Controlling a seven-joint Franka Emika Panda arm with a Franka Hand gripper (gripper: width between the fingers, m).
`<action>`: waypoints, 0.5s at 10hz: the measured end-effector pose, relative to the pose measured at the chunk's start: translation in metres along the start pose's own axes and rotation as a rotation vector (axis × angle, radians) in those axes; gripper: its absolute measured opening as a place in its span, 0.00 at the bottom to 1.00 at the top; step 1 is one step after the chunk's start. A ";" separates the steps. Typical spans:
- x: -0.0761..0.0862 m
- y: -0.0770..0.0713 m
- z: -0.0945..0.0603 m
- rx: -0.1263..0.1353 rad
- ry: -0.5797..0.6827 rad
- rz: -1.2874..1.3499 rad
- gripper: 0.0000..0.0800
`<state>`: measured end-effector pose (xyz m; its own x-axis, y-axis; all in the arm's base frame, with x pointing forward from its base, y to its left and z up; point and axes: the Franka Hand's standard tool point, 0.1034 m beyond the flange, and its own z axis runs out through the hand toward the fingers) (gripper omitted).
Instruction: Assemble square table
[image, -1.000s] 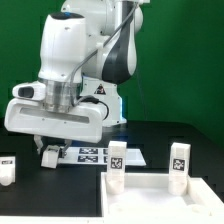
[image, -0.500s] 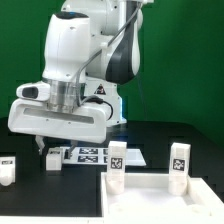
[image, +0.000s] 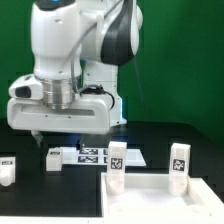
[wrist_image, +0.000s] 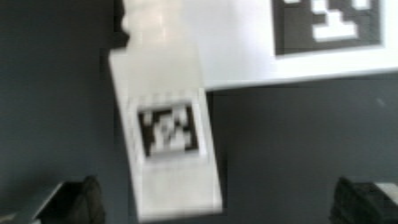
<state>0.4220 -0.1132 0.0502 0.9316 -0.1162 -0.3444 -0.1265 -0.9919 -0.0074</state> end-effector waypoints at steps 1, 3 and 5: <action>-0.003 0.000 -0.001 0.014 -0.086 0.012 0.81; -0.006 -0.004 0.002 0.026 -0.219 0.016 0.81; -0.009 -0.003 0.003 0.035 -0.344 0.004 0.81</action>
Offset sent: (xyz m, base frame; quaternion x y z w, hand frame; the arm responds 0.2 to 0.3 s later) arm 0.0000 0.0000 0.0000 0.0000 -0.1296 0.0000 0.9916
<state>0.4131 -0.1091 0.0504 0.7625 -0.0904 -0.6406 -0.1468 -0.9885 -0.0352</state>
